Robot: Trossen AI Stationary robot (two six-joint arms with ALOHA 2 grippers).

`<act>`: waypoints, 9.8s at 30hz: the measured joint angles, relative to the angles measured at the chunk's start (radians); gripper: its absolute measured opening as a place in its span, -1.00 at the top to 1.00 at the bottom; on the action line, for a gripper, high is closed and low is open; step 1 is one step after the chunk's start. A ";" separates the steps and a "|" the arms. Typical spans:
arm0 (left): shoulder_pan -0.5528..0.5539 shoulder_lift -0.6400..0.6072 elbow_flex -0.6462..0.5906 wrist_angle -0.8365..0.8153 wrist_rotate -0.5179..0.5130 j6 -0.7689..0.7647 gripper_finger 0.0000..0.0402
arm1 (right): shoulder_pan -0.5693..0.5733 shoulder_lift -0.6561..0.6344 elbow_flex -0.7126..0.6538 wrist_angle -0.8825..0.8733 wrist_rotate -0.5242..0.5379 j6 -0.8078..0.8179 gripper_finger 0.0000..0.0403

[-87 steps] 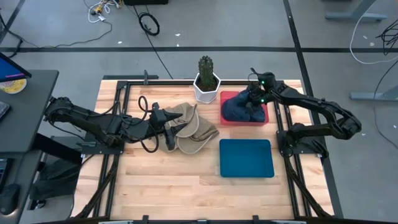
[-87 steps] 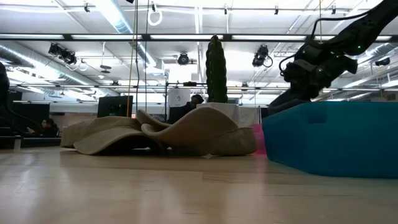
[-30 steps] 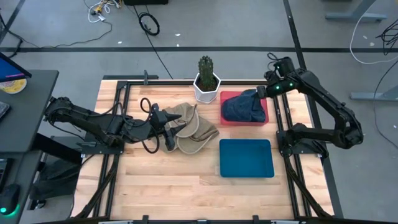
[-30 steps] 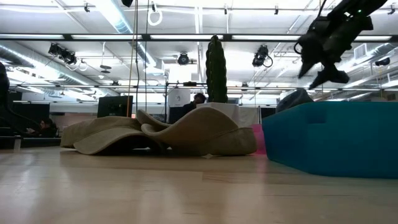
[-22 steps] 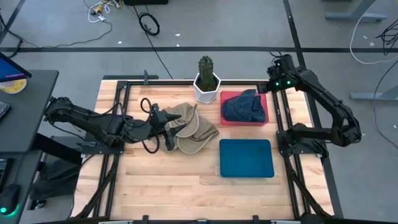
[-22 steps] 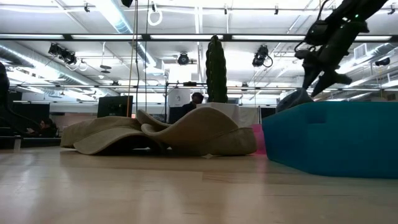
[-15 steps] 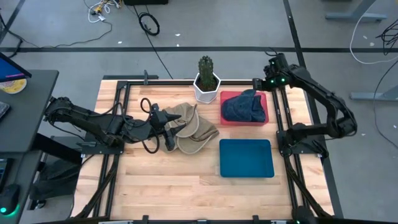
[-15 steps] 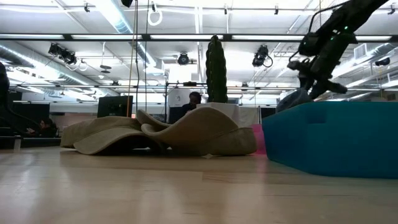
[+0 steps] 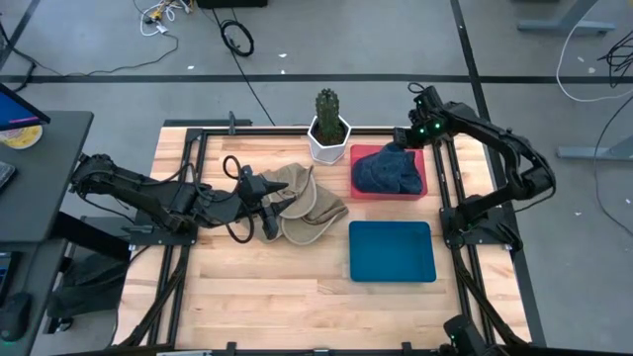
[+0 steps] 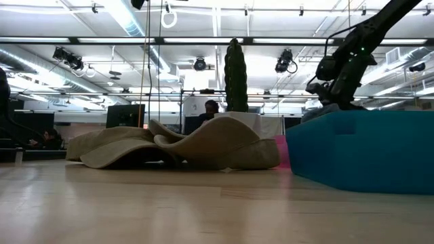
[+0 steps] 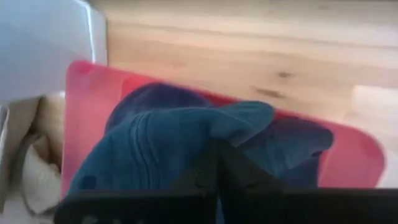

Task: Pick & Place hat
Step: Put the blue cap into the pink bin, then put the center brown cap into the blue bin

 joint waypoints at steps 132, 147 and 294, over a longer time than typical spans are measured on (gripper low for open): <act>0.252 0.485 -0.011 -0.465 0.214 0.681 -0.24 | 0.382 -0.726 -0.190 -0.013 -0.323 0.191 -0.67; 0.248 0.474 -0.010 -0.497 0.197 0.680 0.93 | 0.382 -0.726 -0.190 0.002 -0.279 0.187 -0.67; 0.154 0.539 -0.052 1.607 0.340 -0.233 0.95 | 0.432 -0.846 -0.190 0.580 -0.325 0.786 -0.67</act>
